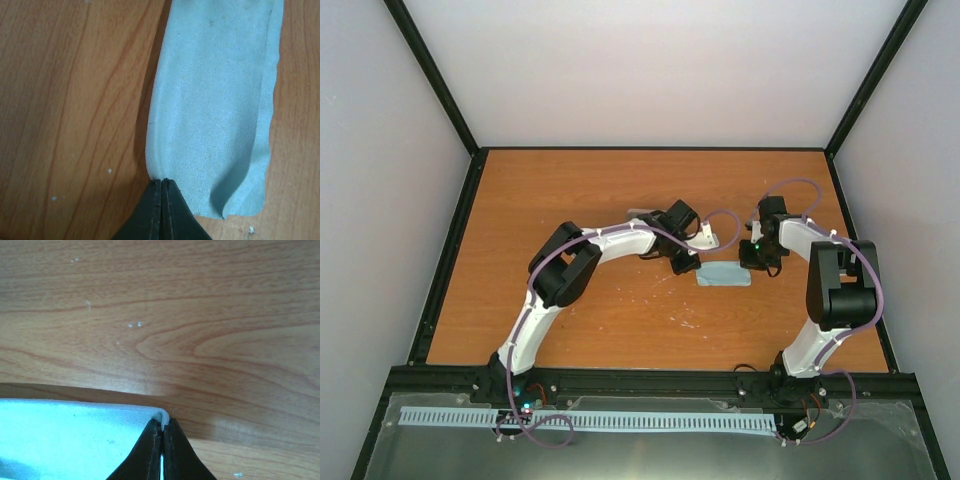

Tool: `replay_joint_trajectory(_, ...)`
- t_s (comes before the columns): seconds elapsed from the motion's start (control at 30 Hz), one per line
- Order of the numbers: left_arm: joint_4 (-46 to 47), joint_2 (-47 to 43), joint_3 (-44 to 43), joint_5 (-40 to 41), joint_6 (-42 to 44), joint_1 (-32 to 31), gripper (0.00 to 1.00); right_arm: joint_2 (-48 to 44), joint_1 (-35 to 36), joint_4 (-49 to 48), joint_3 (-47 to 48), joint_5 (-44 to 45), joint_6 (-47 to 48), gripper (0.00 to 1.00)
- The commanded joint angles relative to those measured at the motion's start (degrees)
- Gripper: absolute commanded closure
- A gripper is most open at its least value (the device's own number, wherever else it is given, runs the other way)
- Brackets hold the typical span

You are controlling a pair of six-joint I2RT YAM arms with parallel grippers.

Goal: Organize the sunglasses
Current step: Pick up the glasses cleaning cloth from the center of the board.

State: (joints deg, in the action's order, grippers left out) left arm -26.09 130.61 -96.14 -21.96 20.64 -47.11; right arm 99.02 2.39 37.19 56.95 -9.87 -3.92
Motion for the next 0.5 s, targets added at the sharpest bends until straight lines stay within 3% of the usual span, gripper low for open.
replay_joint_trajectory(0.0,1.0,-3.5,1.6,1.5,1.0,0.0,0.99,-2.3,0.6,-1.2,-0.2,-1.1,-0.4,0.97)
replay_joint_trajectory(0.47,3.3,-8.1,5.9,4.1,-0.3,1.6,0.99,-2.8,3.4,-2.4,0.1,-4.1,-0.2,0.97)
